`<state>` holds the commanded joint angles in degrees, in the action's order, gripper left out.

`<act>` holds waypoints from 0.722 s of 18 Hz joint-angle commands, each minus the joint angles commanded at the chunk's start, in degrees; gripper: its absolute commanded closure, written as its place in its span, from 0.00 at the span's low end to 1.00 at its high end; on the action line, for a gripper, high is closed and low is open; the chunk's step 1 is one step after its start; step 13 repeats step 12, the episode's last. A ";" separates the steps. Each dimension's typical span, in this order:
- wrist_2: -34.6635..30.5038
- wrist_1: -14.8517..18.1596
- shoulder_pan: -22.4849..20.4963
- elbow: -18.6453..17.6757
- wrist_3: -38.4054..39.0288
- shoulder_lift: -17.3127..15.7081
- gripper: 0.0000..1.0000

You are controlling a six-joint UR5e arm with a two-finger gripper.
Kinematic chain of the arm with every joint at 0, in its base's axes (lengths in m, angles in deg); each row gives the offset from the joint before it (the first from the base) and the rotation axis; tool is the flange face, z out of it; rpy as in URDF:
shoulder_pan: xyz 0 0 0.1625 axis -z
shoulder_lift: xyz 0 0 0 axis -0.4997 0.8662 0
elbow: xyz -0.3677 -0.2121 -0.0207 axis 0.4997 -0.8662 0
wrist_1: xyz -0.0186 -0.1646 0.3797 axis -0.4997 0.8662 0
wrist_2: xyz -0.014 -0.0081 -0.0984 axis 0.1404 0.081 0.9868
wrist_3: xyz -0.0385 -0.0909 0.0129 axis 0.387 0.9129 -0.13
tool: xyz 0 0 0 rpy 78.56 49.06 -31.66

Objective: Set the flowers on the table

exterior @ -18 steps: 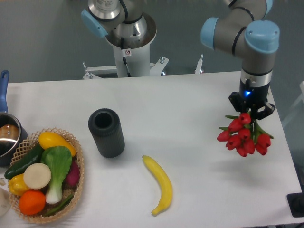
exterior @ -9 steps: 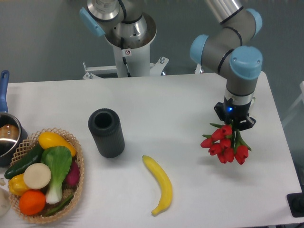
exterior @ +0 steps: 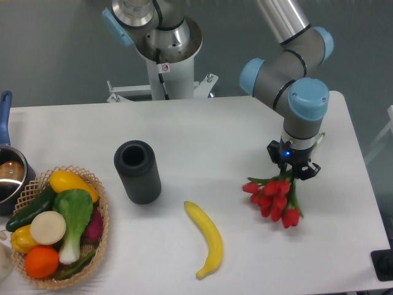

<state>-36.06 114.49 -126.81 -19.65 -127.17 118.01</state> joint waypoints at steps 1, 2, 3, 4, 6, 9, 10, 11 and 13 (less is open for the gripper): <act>0.00 0.00 -0.09 0.35 -0.09 0.00 0.00; 0.00 0.09 -0.44 0.79 0.00 -0.09 0.00; 0.09 0.09 -0.79 1.05 -0.18 -0.26 0.00; 0.44 0.09 -1.49 1.14 -0.26 -0.44 0.00; 1.66 -0.44 -2.81 1.58 -0.44 -0.88 0.00; 5.27 -0.53 -4.39 2.98 -0.53 -1.23 0.00; 5.36 -0.53 -4.66 3.34 -0.53 -1.41 0.00; 5.36 -0.44 -4.75 3.69 -0.53 -1.41 0.00; 5.36 -0.53 -4.75 3.69 -0.53 -1.41 0.00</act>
